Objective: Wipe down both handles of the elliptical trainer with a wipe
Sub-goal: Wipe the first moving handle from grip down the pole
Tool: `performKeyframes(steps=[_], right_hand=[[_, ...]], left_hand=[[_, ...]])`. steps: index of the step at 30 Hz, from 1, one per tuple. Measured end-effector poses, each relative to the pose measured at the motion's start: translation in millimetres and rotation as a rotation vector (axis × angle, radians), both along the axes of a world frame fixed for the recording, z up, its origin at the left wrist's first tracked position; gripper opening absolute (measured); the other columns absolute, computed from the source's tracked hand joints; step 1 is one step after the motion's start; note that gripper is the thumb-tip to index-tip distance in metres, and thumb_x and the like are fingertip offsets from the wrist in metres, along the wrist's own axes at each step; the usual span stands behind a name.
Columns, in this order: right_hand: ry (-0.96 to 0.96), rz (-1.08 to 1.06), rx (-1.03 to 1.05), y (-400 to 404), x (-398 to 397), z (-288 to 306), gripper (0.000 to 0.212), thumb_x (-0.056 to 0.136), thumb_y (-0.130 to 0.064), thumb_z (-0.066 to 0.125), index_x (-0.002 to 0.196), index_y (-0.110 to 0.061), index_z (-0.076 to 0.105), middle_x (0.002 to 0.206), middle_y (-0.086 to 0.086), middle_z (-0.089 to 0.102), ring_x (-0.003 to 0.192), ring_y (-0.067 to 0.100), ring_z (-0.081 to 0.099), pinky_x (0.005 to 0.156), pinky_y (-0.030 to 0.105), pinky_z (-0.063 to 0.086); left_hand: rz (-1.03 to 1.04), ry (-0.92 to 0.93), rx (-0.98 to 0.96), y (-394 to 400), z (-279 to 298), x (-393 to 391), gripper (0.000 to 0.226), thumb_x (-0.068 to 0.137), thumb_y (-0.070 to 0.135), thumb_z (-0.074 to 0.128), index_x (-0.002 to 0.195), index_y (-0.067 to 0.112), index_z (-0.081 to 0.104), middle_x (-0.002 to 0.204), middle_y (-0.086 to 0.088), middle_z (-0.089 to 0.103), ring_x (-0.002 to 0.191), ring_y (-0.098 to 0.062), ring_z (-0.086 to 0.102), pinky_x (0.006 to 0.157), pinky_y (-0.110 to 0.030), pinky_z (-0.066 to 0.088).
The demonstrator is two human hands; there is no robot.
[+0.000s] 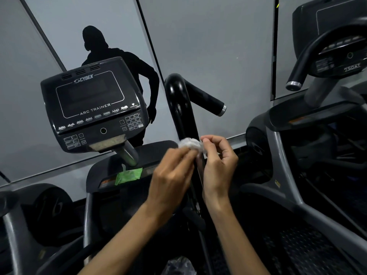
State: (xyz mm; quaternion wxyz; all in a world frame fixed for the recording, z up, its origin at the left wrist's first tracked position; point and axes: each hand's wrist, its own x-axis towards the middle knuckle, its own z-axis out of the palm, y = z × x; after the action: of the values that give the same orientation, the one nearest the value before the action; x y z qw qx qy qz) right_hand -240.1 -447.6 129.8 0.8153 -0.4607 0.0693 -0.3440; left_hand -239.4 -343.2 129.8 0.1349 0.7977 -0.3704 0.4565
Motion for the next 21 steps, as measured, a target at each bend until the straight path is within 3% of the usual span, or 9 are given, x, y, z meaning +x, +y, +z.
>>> performKeyframes(steps=[3,6,10,14,18,21], right_hand=[[-0.005,0.009,0.024,1,1,-3,0.013,0.089,-0.02,0.065,0.079,-0.022,0.073,0.093,0.011,0.071,0.079,0.014,0.064,0.071,0.028,0.05],[-0.012,-0.021,0.004,0,0,-3,0.015,0.092,-0.013,0.065,0.081,-0.019,0.073,0.092,0.011,0.071,0.079,0.011,0.062,0.072,0.023,0.048],[-0.01,-0.033,0.019,-5,-1,-5,0.017,0.093,-0.01,0.065,0.08,-0.019,0.072,0.091,0.011,0.071,0.081,0.013,0.063,0.072,0.022,0.048],[0.013,-0.053,-0.01,-7,0,-10,0.017,0.094,-0.007,0.064,0.083,-0.015,0.073,0.092,0.011,0.072,0.088,0.021,0.066,0.078,0.028,0.051],[-0.001,-0.042,-0.021,-8,0,-14,0.015,0.091,-0.011,0.064,0.082,-0.019,0.073,0.094,0.01,0.072,0.09,0.023,0.067,0.079,0.03,0.051],[-0.02,-0.045,-0.012,-6,-1,-13,0.014,0.088,-0.01,0.068,0.084,-0.023,0.073,0.092,0.007,0.073,0.086,0.019,0.068,0.078,0.03,0.052]], left_hand=[[-0.023,0.004,0.107,7,-2,-1,0.018,0.1,0.003,0.058,0.11,-0.003,0.071,0.11,-0.011,0.063,0.083,-0.029,0.062,0.076,-0.04,0.055],[0.029,0.024,-0.074,4,11,4,0.018,0.095,0.0,0.062,0.109,-0.003,0.072,0.108,-0.013,0.065,0.092,-0.026,0.063,0.085,-0.035,0.053],[-0.031,0.02,0.176,0,2,-7,0.022,0.103,0.008,0.052,0.109,-0.003,0.07,0.109,-0.012,0.063,0.085,-0.028,0.059,0.075,-0.041,0.055],[0.055,0.045,0.003,-10,17,-4,0.02,0.094,0.001,0.062,0.112,-0.001,0.069,0.111,-0.011,0.062,0.098,-0.023,0.06,0.085,-0.031,0.054],[0.09,0.053,0.213,-13,13,-10,0.019,0.09,-0.001,0.066,0.108,0.001,0.07,0.109,-0.012,0.066,0.094,-0.026,0.063,0.065,-0.039,0.06],[0.114,0.034,0.126,-13,30,-5,0.02,0.092,0.003,0.066,0.111,0.001,0.07,0.107,-0.011,0.065,0.093,-0.027,0.064,0.066,-0.041,0.06]])
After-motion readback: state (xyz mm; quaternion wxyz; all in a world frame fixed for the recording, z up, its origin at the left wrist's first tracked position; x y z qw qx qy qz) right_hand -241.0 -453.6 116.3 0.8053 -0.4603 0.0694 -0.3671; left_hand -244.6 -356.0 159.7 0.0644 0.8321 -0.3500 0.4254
